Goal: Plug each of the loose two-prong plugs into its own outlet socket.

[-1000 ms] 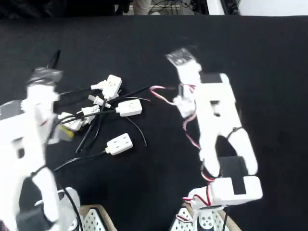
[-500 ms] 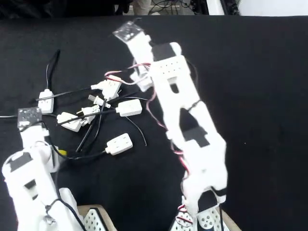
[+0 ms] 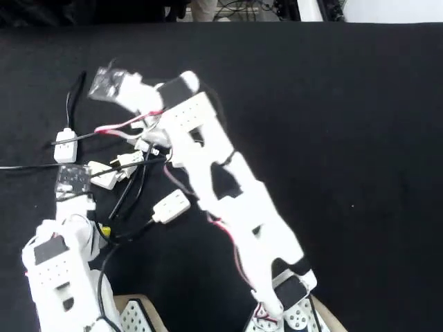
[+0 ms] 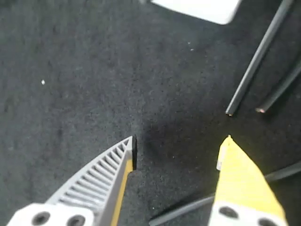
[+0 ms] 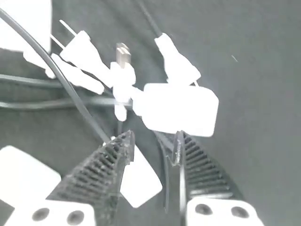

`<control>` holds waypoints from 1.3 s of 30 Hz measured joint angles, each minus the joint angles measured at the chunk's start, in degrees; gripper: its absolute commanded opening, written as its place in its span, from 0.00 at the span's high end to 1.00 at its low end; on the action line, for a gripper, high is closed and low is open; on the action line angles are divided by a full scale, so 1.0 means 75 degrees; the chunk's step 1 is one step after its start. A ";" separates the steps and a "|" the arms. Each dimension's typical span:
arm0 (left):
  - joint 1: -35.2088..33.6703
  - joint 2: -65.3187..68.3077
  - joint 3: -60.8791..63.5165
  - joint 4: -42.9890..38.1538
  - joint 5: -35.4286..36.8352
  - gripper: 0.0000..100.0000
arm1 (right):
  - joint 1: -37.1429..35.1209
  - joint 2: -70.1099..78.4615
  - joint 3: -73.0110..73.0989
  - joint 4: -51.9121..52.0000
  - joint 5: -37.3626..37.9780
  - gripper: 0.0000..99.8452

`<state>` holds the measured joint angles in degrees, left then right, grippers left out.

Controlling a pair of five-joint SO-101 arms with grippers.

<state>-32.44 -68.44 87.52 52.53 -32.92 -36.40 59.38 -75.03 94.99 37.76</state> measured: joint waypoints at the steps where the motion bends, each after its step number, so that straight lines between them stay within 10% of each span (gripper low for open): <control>1: 0.0000 -0.0281 0.0094 0.0152 -0.0035 0.71 | -0.0105 0.0270 -0.0164 -0.0094 0.0000 0.84; 13: 0.0070 -0.4548 0.1172 0.2051 -0.0129 0.71 | -0.0551 0.2649 -0.1958 -0.0844 -0.0223 0.85; 19: 0.0082 -0.4595 0.1172 0.2086 -0.0141 0.71 | -0.0551 0.2766 -0.2204 -0.0750 -0.0399 0.99; 39: 0.0082 -0.4689 0.1172 0.2086 -0.0141 0.71 | -0.0129 0.0516 -0.2333 0.0551 -0.0469 0.99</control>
<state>-31.82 -103.60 96.31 68.18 -33.98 -37.36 63.25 -92.53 99.12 34.24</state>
